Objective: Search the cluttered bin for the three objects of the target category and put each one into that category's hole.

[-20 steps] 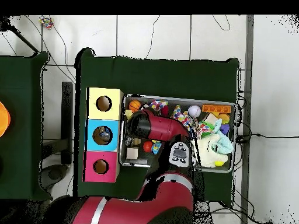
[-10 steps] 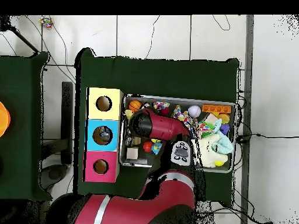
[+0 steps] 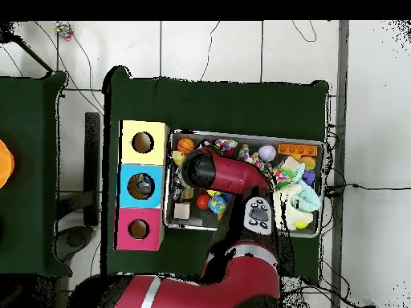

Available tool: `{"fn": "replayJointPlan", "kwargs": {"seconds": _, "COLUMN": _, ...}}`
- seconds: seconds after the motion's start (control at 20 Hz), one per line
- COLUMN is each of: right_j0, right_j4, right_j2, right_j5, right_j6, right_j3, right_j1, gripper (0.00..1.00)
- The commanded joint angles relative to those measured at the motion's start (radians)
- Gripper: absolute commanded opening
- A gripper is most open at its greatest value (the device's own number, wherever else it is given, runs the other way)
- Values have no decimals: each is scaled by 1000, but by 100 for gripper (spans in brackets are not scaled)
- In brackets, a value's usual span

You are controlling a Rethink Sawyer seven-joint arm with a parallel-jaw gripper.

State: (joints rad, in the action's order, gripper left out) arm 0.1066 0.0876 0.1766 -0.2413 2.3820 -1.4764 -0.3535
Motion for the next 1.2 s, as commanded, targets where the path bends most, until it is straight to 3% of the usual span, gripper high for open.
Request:
{"fn": "replayJointPlan", "kwargs": {"seconds": 0.05, "right_j0": 52, "right_j4": -30, "right_j2": -40, "right_j5": -252, "right_j6": -32, "right_j3": -142, "right_j1": -217, "gripper": 0}}
{"fn": "replayJointPlan", "kwargs": {"seconds": 0.2, "right_j0": 46, "right_j4": -55, "right_j2": -5, "right_j5": -252, "right_j6": -31, "right_j3": -164, "right_j1": -232, "gripper": 0}}
{"fn": "replayJointPlan", "kwargs": {"seconds": 0.45, "right_j0": 93, "right_j4": -84, "right_j2": -34, "right_j5": -162, "right_j6": -14, "right_j3": -223, "right_j1": -217, "gripper": 0}}
{"fn": "replayJointPlan", "kwargs": {"seconds": 0.85, "right_j0": 81, "right_j4": -107, "right_j2": -19, "right_j5": -131, "right_j6": 26, "right_j3": -230, "right_j1": -197, "gripper": 0}}
{"fn": "replayJointPlan", "kwargs": {"seconds": 1.2, "right_j0": 27, "right_j4": -84, "right_j2": 17, "right_j5": -208, "right_j6": 76, "right_j3": -204, "right_j1": -204, "gripper": 0}}
